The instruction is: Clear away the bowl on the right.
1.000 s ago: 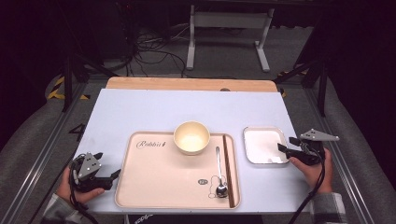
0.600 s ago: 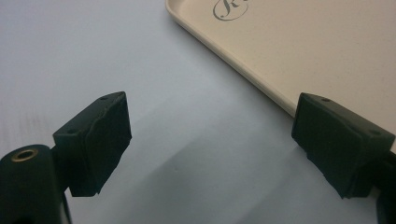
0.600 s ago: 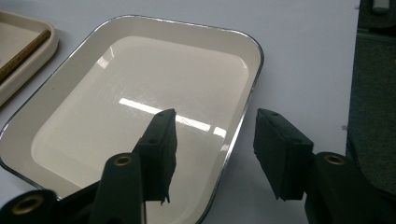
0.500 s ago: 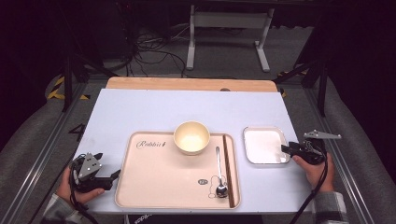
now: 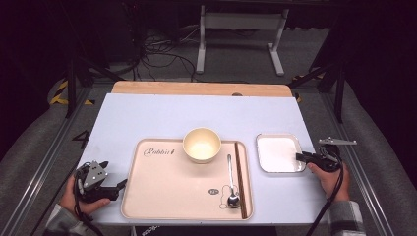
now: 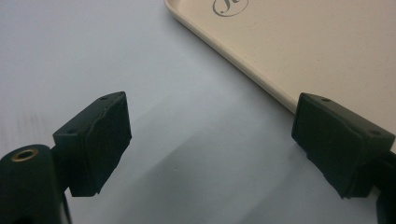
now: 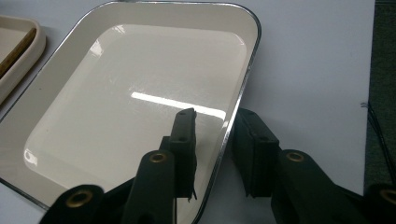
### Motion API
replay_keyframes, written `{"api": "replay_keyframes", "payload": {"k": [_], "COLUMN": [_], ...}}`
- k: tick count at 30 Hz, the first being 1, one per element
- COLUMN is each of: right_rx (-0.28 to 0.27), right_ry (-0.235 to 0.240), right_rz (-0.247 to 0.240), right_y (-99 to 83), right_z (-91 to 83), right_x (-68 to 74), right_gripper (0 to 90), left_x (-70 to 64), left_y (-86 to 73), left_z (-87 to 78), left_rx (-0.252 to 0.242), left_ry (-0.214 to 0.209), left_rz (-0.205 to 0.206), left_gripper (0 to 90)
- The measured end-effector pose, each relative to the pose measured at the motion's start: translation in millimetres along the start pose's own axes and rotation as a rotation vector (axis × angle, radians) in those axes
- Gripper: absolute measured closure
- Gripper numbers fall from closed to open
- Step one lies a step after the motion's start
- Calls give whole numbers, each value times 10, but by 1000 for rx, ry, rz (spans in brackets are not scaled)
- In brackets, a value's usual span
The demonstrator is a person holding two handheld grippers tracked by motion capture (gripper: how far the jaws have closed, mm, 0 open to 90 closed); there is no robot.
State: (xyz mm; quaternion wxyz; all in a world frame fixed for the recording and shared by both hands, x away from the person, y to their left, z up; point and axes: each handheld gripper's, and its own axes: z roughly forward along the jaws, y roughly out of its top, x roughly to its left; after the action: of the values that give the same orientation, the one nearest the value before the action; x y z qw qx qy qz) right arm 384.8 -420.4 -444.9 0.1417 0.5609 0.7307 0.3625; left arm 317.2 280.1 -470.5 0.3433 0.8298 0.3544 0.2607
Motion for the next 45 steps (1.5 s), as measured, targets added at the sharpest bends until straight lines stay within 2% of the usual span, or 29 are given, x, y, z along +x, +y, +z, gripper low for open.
{"api": "replay_keyframes", "payload": {"k": [4, 8, 16, 25, 29, 39, 45], "right_rx": [1, -13, -11, -18, -54, -164, -236], "right_ry": [-18, -12, -13, -19, -8, -52, -47], "right_rz": [17, 63, 97, 94, 84, 33, 19], "right_y": [8, -6, 23, 55, 69, 118, 149], "right_z": [17, 15, 44, 69, 36, -92, -209], "right_x": [3, -30, -10, 35, 53, 108, 122], "right_gripper": [753, 802, 858, 887, 891, 892, 893], "left_x": [-3, -6, -8, -2, 12, 38, 56], "left_y": [3, 7, 12, 9, 8, 1, -14], "left_z": [3, 6, 9, 5, 4, -4, -18], "left_rx": [5, 6, 12, 5, -2, -19, -27], "left_ry": [-2, -1, 6, 1, 3, -3, -3], "left_rz": [3, 4, 8, 4, -4, -16, -28], "left_gripper": [127, 127, 127, 127, 126, 126, 126]}}
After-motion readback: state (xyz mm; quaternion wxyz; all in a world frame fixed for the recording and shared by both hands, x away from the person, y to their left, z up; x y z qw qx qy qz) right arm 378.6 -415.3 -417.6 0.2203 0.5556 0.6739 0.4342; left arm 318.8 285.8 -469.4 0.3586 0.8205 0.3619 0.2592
